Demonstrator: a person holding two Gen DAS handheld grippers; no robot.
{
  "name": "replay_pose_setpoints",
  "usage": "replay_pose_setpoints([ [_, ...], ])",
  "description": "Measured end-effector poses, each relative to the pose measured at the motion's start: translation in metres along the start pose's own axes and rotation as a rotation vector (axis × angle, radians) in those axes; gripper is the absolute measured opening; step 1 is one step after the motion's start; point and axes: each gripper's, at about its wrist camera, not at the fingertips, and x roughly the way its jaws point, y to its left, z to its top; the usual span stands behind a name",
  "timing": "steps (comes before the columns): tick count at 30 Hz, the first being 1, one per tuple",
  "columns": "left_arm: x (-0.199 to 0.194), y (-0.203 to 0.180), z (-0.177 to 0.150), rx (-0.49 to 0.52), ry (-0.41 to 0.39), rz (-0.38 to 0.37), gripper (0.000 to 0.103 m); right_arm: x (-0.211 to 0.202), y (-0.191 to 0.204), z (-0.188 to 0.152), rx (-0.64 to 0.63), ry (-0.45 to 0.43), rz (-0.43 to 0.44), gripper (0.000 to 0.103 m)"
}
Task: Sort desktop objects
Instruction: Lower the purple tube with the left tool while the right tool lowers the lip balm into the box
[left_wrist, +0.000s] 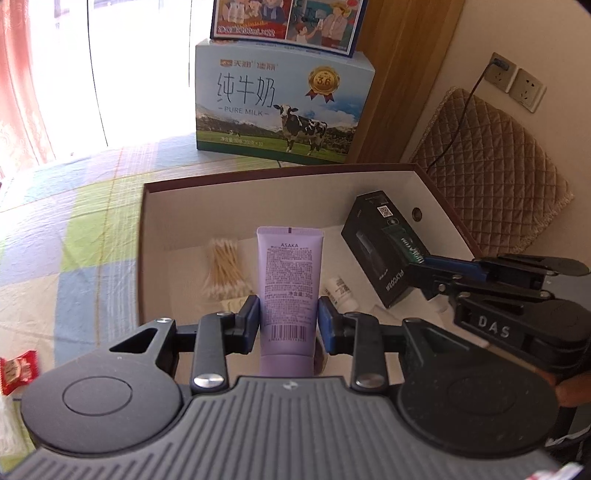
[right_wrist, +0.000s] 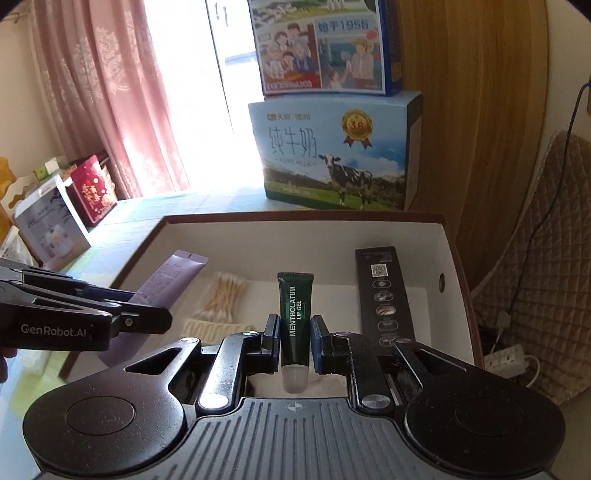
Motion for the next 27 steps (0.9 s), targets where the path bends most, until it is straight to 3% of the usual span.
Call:
replay_pose_setpoints([
  [14, 0.088, -0.002, 0.035, -0.144, 0.095, -0.017, 0.028, 0.052, -0.021, 0.013, -0.019, 0.092, -0.035, 0.014],
  [27, 0.121, -0.004, 0.046, -0.164, 0.105, 0.034, 0.029, 0.065, -0.026, 0.019, -0.035, 0.103, -0.049, 0.014],
])
